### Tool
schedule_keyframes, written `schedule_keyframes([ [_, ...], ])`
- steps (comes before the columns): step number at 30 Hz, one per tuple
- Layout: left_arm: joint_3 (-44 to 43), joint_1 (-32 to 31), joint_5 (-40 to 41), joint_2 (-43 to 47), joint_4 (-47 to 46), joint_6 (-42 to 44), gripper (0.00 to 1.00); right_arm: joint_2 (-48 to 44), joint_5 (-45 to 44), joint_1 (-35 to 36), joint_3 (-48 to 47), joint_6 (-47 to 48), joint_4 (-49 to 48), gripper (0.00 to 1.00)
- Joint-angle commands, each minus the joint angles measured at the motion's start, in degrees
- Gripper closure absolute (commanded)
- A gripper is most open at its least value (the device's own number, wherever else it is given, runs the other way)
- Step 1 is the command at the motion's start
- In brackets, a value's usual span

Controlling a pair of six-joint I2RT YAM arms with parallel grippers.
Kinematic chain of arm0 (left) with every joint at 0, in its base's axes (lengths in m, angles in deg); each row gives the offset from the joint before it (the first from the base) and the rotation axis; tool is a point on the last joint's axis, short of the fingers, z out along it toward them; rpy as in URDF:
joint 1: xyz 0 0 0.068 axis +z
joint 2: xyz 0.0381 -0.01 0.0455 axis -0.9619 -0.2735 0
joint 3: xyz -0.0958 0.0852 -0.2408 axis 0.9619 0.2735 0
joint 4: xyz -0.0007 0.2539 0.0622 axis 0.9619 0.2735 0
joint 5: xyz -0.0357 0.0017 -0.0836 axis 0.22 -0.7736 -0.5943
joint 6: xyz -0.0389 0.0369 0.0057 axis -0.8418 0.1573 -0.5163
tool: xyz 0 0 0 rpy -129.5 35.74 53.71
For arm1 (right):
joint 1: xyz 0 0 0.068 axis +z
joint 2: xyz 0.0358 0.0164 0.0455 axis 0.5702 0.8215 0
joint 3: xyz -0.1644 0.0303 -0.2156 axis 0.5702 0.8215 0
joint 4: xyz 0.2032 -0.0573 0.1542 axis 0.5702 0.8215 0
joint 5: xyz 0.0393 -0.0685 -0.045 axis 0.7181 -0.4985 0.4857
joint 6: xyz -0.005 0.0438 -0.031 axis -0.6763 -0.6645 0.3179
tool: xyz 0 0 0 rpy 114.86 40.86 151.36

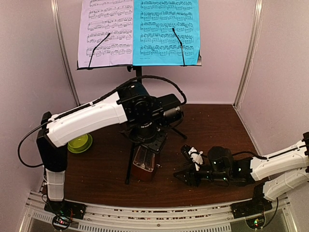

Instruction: Set up the instrument practice props

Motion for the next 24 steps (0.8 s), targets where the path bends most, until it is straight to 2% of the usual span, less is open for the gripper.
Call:
schedule_keyframes([
  [1,-3.46,-0.41,2.79,0.80,4.86,-4.63,1.00,0.61,-3.19,2.42,-0.61,3.02,-4.21,0.50],
  [9,-1.36,-0.33,3.93,2.35,7.05,-9.75,1.00,6.86,-11.66,8.90,-4.58,10.32,-8.26,0.54],
  [14,-2.23,-0.55,4.15,2.81,6.44,-9.17,1.00,10.55,-13.70,10.31,-7.43,11.71,-9.62,0.55],
  [18,-1.52,-1.43,3.94,4.44,7.01,-8.57,1.00,9.29,-13.28,10.36,-7.19,11.66,-10.16,0.56],
  [24,6.78,-2.56,2.93,12.97,7.05,-13.28,1.00,5.07,-12.43,10.54,-7.91,13.47,-8.57,0.57],
])
